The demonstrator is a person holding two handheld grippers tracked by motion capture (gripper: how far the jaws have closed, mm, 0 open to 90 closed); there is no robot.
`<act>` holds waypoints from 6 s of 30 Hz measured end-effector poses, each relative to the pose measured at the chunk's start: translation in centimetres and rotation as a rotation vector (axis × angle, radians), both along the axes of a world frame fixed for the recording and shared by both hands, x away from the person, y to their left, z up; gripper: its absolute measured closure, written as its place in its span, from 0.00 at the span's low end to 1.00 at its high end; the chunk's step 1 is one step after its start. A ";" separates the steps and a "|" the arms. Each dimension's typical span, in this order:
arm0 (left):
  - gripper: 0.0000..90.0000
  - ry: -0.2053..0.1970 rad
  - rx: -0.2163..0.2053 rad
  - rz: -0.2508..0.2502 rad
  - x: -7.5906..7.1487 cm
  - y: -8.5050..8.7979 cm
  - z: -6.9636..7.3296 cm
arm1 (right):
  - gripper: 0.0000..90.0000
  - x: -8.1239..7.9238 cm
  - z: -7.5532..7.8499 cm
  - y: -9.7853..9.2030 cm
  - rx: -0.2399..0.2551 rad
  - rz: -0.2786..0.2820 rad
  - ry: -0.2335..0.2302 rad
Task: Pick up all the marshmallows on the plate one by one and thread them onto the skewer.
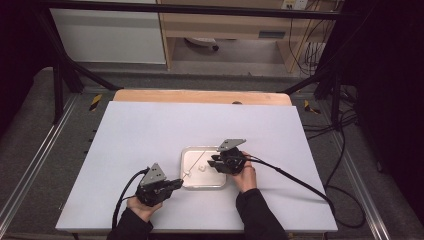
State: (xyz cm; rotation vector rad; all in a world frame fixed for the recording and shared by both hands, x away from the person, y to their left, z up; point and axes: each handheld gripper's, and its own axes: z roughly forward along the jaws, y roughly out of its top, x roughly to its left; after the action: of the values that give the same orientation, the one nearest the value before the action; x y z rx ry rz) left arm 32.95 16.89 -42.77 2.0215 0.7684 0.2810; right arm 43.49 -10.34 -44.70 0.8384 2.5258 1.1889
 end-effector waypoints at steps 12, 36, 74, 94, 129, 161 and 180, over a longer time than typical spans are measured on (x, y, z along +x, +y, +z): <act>0.98 -0.006 0.002 -0.006 -0.1 -0.1 0.1 | 0.78 -1.3 3.8 -2.3 0.169 -0.012 0.040; 0.98 -0.037 -0.007 -0.059 -0.8 -0.8 0.2 | 0.78 -3.7 7.9 -6.7 0.559 0.036 0.111; 0.98 -0.061 -0.023 -0.088 -1.3 -1.4 0.3 | 0.82 -3.2 5.1 -3.6 0.607 0.112 0.268; 0.98 -0.022 -0.035 -0.059 -1.0 -1.6 0.0 | 0.72 -4.1 3.5 -1.0 0.519 0.134 0.260; 0.98 -0.006 -0.031 0.014 0.1 0.9 0.4 | 0.02 -5.0 2.2 -2.8 0.144 0.008 0.065; 0.98 -0.005 -0.021 0.041 0.6 1.6 0.4 | 0.23 -0.6 1.4 3.2 -0.036 0.017 0.058; 0.98 -0.004 -0.016 0.035 0.6 1.5 0.3 | 0.64 -0.2 0.2 3.5 -0.054 0.090 0.055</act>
State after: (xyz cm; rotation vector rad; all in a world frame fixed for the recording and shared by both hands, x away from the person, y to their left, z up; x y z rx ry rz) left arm 33.54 18.37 -42.44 1.9931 0.8017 0.2975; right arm 43.31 -6.82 -44.54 0.7623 2.6526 1.1329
